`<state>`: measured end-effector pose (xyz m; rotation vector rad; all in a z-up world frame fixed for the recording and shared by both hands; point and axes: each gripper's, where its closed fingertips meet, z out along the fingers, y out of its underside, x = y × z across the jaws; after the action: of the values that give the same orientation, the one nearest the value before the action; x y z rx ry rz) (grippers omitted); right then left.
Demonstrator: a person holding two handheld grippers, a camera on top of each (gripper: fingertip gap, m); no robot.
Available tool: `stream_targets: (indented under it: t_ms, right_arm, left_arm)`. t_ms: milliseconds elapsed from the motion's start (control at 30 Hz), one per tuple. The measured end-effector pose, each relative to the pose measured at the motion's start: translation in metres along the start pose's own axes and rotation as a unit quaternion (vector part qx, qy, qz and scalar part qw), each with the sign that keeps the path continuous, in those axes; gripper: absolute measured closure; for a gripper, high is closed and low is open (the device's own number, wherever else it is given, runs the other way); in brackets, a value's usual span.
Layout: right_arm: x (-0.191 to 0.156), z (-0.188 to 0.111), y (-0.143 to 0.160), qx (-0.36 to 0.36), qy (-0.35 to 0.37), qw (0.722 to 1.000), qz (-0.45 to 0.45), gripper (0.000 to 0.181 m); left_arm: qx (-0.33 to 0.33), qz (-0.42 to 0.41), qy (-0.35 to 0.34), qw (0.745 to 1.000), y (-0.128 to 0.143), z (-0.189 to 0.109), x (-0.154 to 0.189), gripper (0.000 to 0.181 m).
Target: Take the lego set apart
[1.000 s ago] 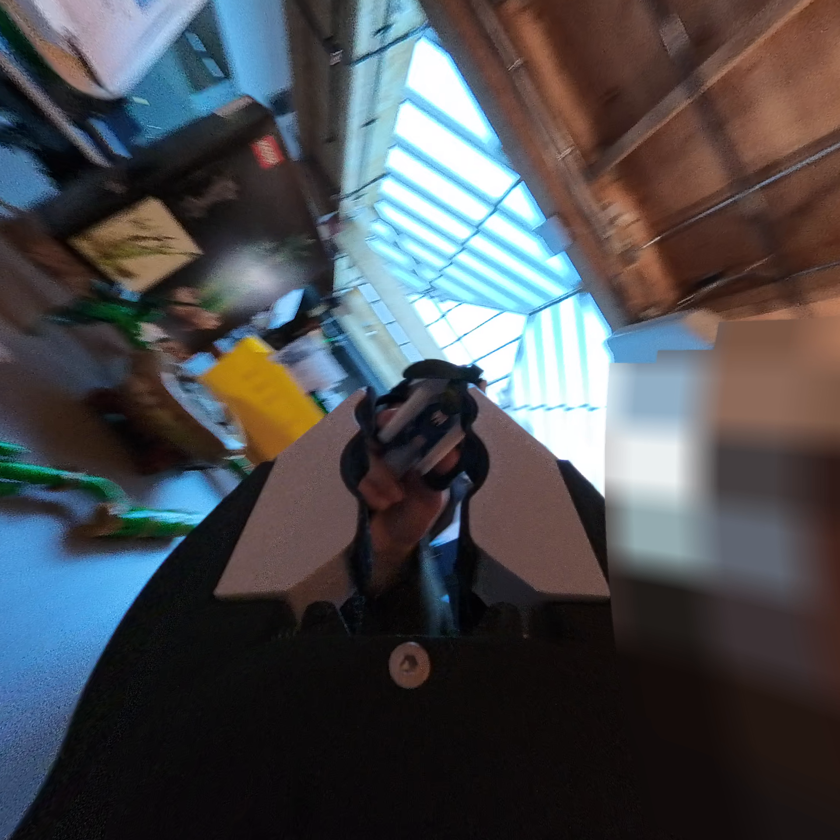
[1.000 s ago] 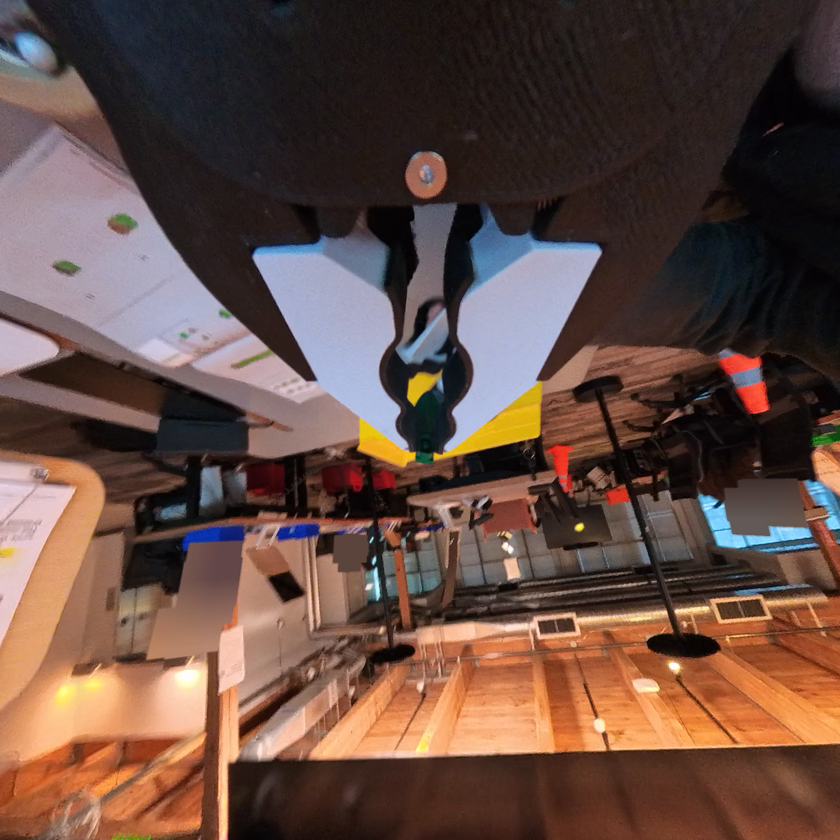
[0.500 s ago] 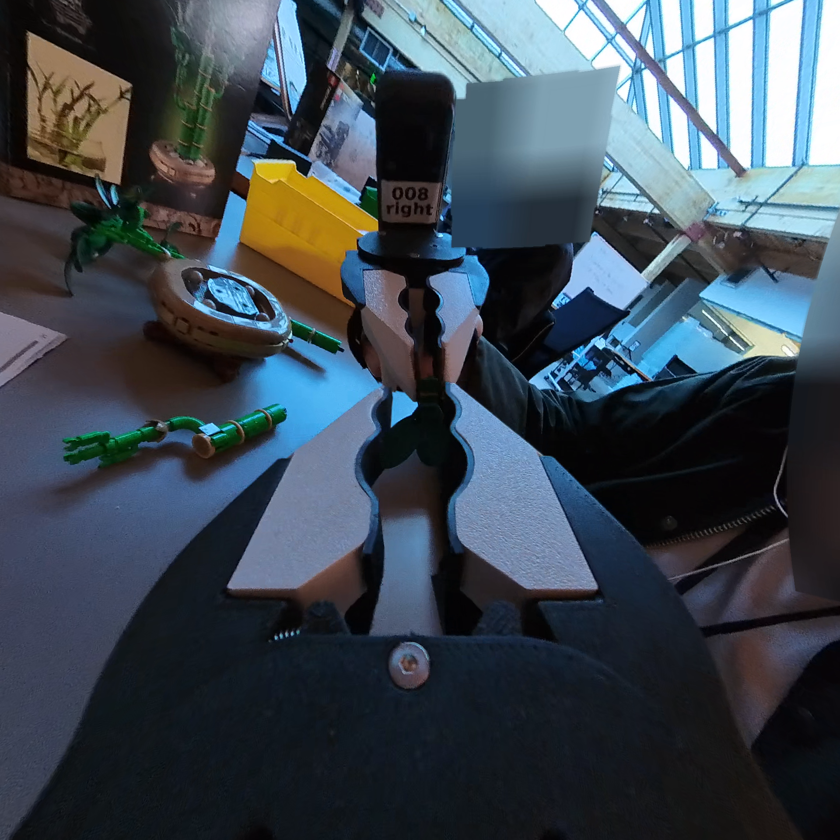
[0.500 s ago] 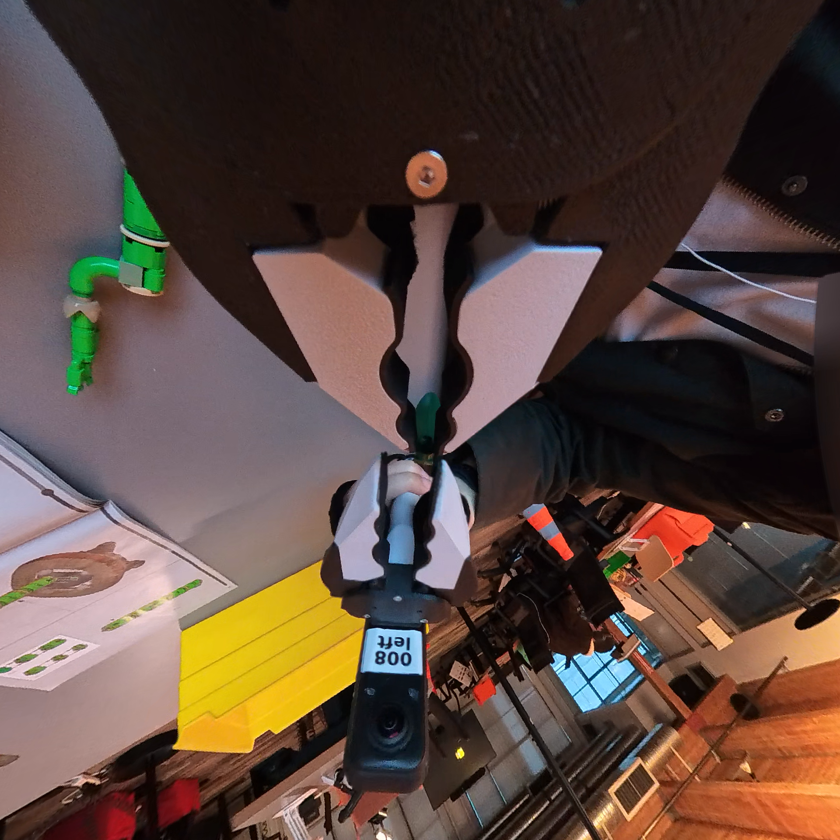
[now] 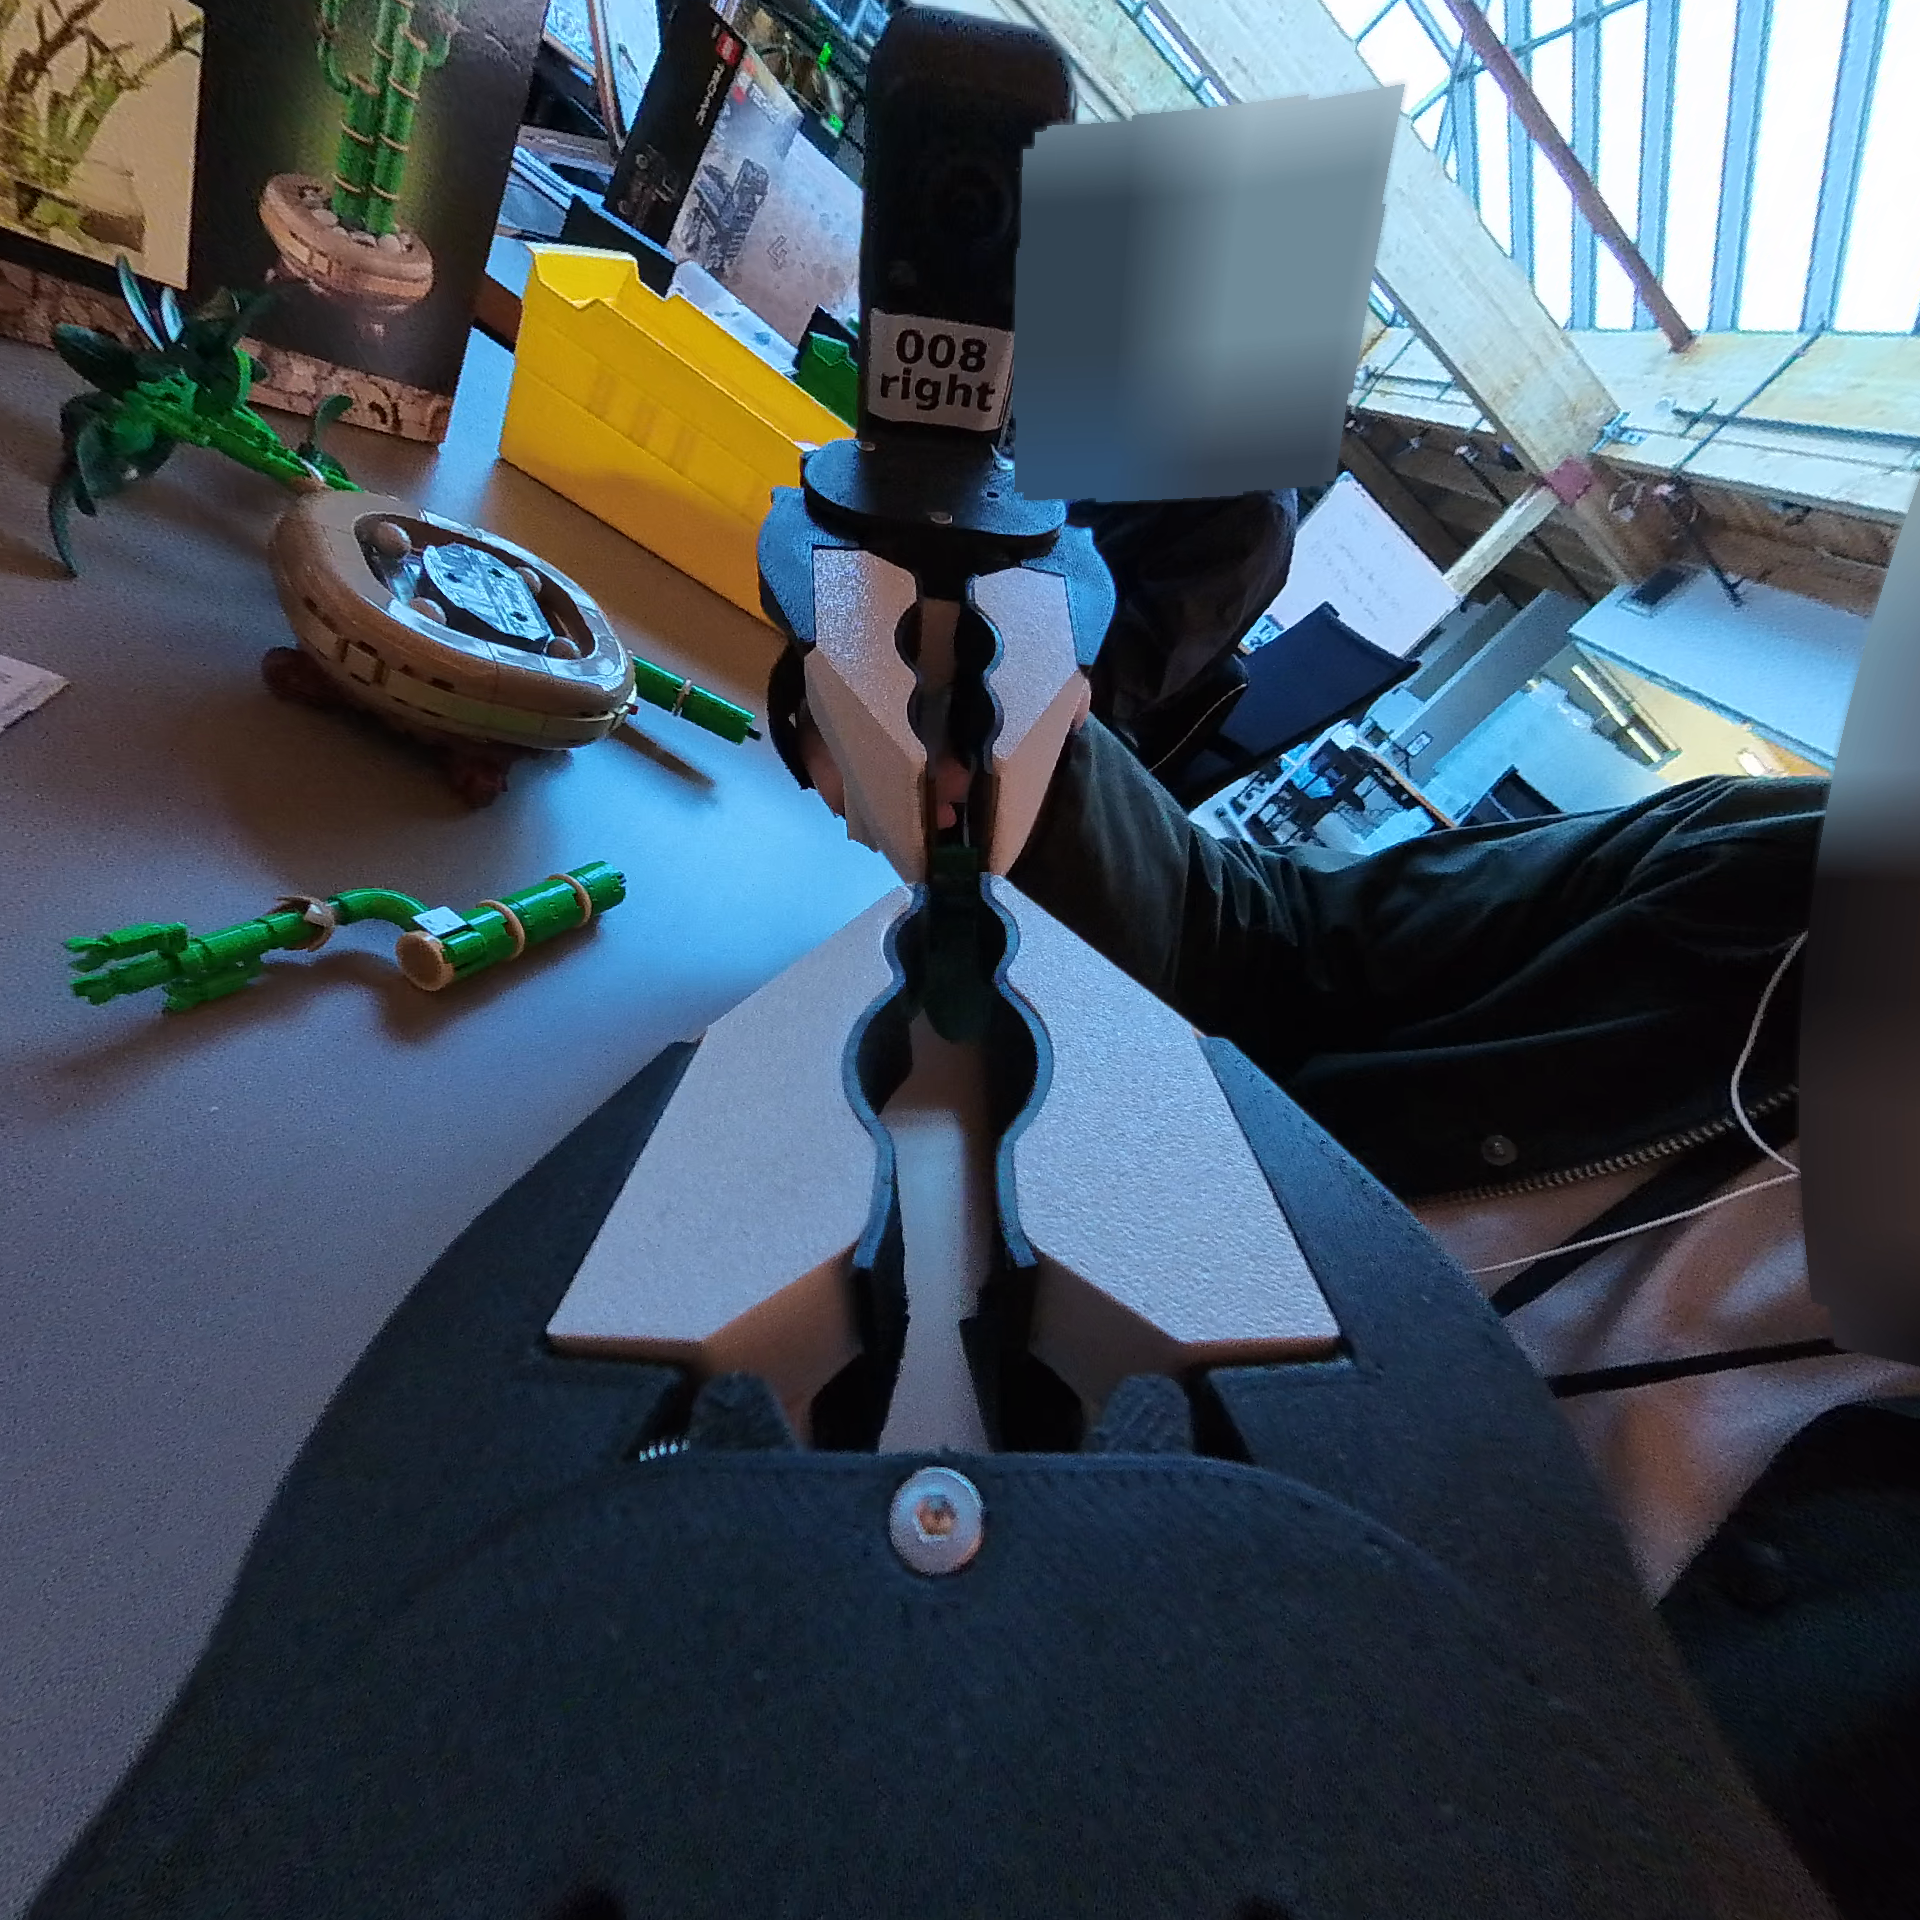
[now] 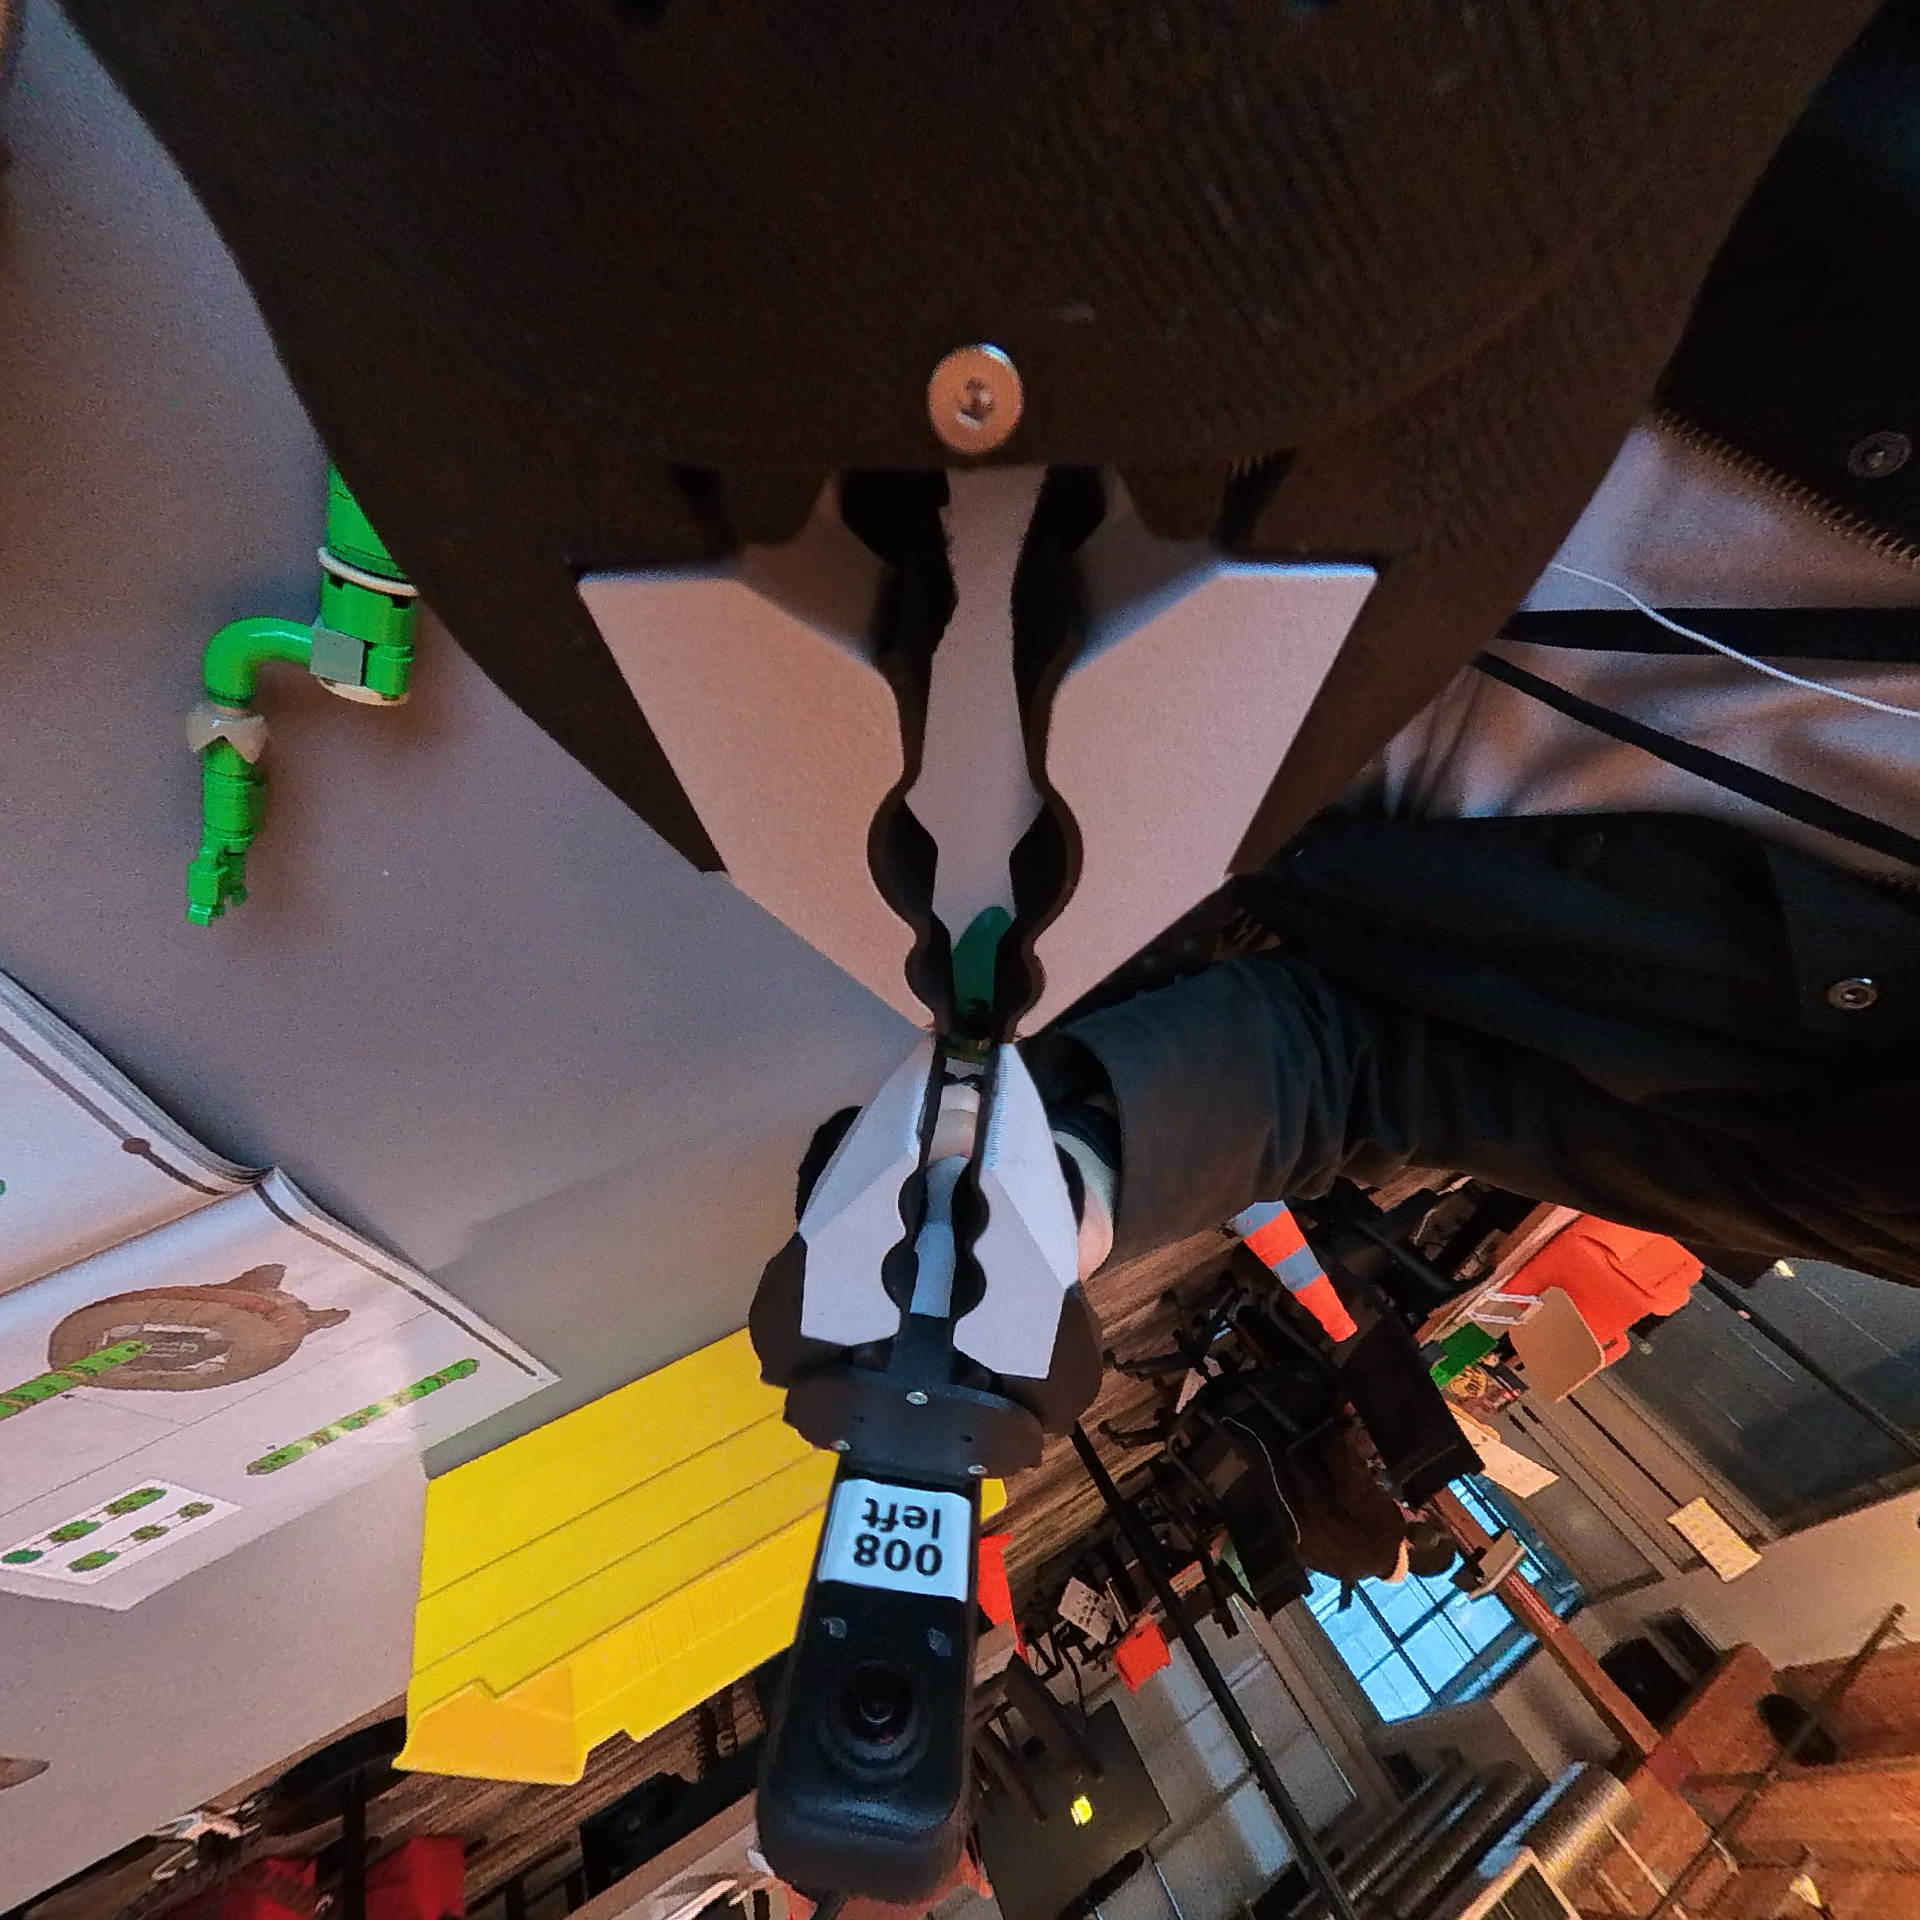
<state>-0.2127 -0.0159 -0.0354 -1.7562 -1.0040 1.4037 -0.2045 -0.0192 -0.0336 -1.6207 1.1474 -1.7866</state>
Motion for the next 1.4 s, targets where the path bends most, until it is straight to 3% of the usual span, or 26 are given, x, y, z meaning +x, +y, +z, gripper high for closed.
stream_targets:
  t_ms: [333, 367, 433, 500, 600, 667, 700, 900, 1400]
  right_arm:
    - [0.001, 0.0, 0.001, 0.001, -0.008, 1.0, 0.004, 0.178]
    - [0.0, -0.006, 0.003, -0.002, -0.012, 1.0, 0.003, 0.181]
    - [0.011, -0.033, -0.012, 0.05, 0.024, 0.998, 0.003, 0.181]
    - [0.015, -0.049, -0.026, 0.1, 0.034, 0.994, -0.004, 0.181]
    - [0.015, -0.03, -0.028, 0.107, 0.034, 0.994, -0.01, 0.18]
    - [0.013, -0.011, -0.033, 0.125, 0.03, 0.992, 0.003, 0.154]
    - [0.01, -0.004, -0.035, 0.131, 0.019, 0.991, 0.009, 0.153]
    - [0.008, 0.01, -0.028, 0.112, 0.016, 0.994, 0.01, 0.168]
    - [0.008, 0.006, -0.033, 0.141, -0.024, 0.987, 0.072, 0.172]
  left_arm:
    - [0.006, -0.014, -0.003, 1.0, -0.001, -0.003, -0.002, 0.176]
    - [0.034, -0.017, -0.016, 0.999, -0.009, -0.012, -0.006, 0.176]
    - [0.154, -0.038, -0.001, 0.987, -0.047, -0.056, -0.004, 0.177]
    - [0.172, -0.017, -0.031, 0.985, -0.051, -0.075, -0.008, 0.176]
    - [0.129, -0.004, -0.028, 0.991, -0.038, -0.052, -0.006, 0.176]
    - [0.098, 0.007, -0.037, 0.994, -0.028, -0.031, -0.007, 0.176]
    - [0.09, 0.013, -0.039, 0.995, -0.025, -0.024, -0.006, 0.176]
    - [0.11, 0.019, -0.04, 0.993, -0.028, -0.014, -0.003, 0.176]
    - [0.128, 0.01, -0.034, 0.991, -0.031, -0.016, -0.002, 0.176]
